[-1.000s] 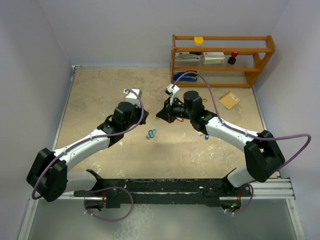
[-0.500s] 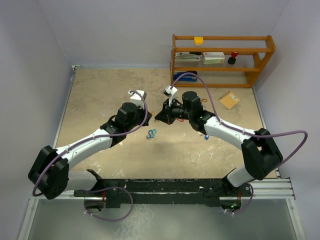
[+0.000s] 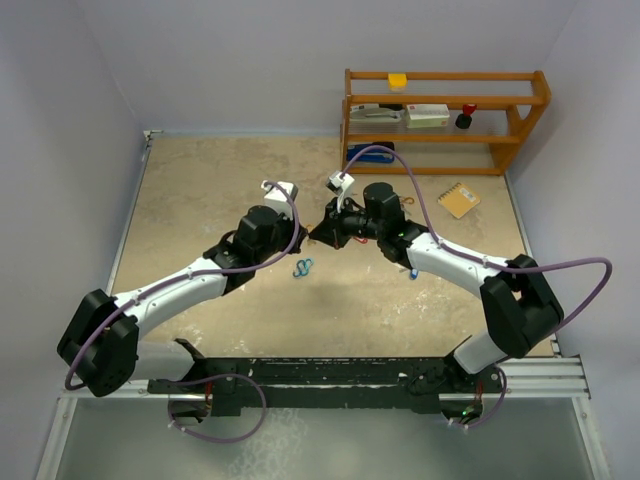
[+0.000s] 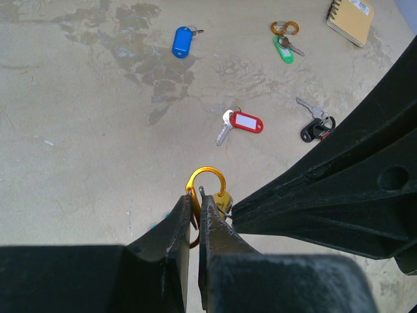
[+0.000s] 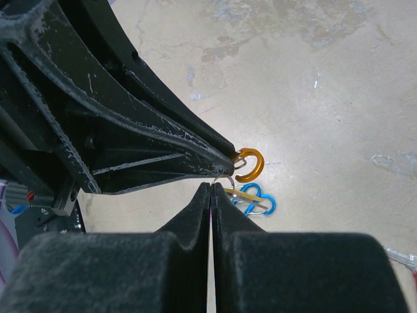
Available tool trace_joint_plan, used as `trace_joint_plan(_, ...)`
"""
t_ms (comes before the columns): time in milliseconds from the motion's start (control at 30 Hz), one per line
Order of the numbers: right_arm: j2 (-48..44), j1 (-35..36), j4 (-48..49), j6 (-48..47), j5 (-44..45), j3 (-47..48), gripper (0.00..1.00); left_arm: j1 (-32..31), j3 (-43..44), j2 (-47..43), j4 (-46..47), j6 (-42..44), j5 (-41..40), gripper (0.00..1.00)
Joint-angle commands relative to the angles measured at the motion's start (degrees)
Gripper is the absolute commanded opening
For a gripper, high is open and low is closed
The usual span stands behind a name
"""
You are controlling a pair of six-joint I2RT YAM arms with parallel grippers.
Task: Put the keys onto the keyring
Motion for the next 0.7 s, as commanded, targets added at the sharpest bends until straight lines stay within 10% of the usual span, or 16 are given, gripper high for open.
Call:
trace_joint_plan(0, -0.3, -0.1, 2.5, 0.6, -1.5, 1.7, 0.0, -0.6, 2.4, -0.2, 2.7, 1.5, 0.6, 0.0)
trace_joint_plan(667, -0.9, -0.9, 3.6, 1.3, 2.7, 0.5, 0.0, -1.1, 2.3, -1.2, 1.4, 2.3, 1.3, 0.0)
